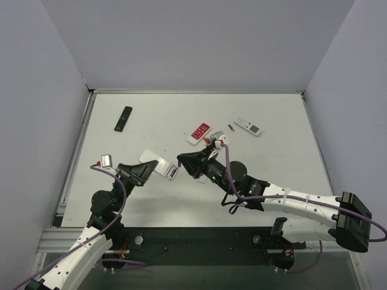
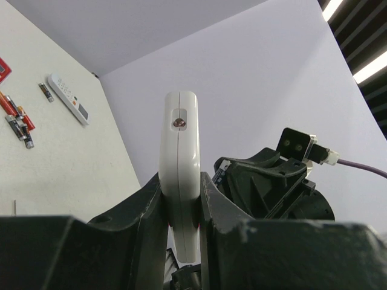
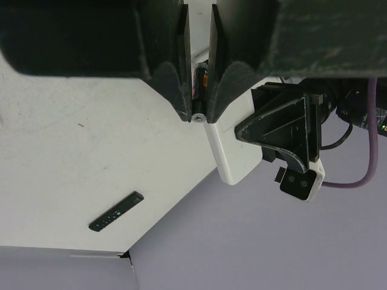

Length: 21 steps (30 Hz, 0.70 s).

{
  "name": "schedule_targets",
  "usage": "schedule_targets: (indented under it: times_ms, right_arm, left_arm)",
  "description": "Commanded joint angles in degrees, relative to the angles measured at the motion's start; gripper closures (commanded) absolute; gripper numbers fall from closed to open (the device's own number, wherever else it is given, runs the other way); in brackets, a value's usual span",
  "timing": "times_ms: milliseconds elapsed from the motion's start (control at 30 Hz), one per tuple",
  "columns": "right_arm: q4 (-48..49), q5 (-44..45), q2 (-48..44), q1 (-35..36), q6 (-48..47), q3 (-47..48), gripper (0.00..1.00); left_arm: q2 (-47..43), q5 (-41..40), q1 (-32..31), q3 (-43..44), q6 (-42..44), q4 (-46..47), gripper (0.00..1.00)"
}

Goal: Load the batteries into the remote control
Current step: Load the battery into the remote control.

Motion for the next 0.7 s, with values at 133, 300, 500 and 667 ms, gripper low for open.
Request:
schedule_targets:
  times_ms: [133,300,500,667]
  right_arm:
    - [8.3,2.9,3.1,4.3,-2.6,2.1,1.0]
    - [9.6,3.8,5.1,6.1,-4.6,2.8,1.0]
    - [12.0,7.5,6.6,7.1,-6.1,3.1,1.0]
    - [14.7,10.1,8.2,8.0,-7.0,3.2,1.0]
  left_arm:
    - [-0.7,-1.4,-0.1,-10.8,-1.5,6.6,1.0]
    - [-0.5,-1.7,-0.2,-10.8,-2.1,7.4,1.0]
    - [-0.9,-1.9,-0.2,-10.8,-3.2,8.4,1.0]
    - [-1.4,-2.2,-0.2,-10.8,-4.2,8.7,1.0]
